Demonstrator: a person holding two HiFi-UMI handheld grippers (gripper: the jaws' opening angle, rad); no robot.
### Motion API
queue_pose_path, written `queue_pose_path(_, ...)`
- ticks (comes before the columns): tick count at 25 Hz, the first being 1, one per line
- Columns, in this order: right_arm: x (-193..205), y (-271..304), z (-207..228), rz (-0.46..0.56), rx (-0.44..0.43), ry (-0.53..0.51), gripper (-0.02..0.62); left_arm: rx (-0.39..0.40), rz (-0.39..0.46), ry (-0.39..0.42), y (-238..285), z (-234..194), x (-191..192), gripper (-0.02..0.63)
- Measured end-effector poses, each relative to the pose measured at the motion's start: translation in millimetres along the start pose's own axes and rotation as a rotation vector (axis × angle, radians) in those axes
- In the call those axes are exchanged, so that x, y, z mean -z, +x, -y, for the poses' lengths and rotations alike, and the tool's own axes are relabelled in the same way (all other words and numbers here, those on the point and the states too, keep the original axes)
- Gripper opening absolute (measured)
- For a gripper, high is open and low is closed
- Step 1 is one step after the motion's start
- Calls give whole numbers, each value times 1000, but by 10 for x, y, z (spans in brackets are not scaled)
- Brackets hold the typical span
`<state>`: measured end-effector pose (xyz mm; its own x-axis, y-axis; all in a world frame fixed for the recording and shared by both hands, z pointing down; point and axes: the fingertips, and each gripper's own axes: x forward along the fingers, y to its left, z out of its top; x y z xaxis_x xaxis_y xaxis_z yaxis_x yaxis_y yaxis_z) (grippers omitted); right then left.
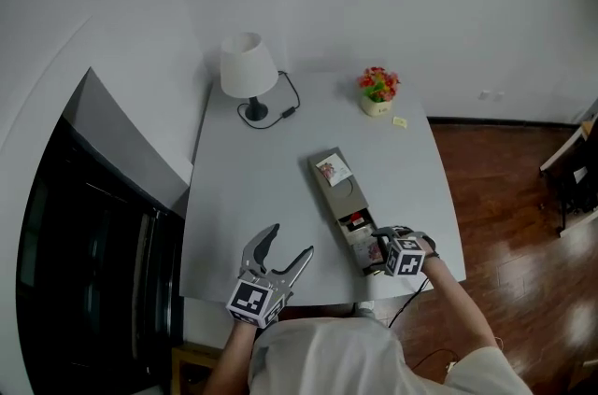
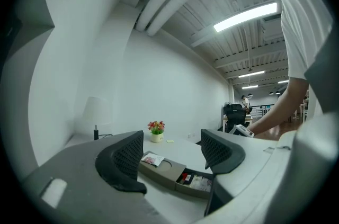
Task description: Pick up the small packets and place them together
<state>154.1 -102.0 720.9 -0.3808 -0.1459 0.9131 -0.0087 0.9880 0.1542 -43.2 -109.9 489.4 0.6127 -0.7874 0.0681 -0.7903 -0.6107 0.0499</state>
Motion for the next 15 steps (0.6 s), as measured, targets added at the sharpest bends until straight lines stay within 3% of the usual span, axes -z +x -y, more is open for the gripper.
queue_pose_path(6,276,430,-82,-161,-137,-62,371,-30,-10,-6,-96,-2,20,324)
queue_pose_path(15,390,751,-103,-268,-193,-72,347,-85,-12,-17,-229,-114,34,324)
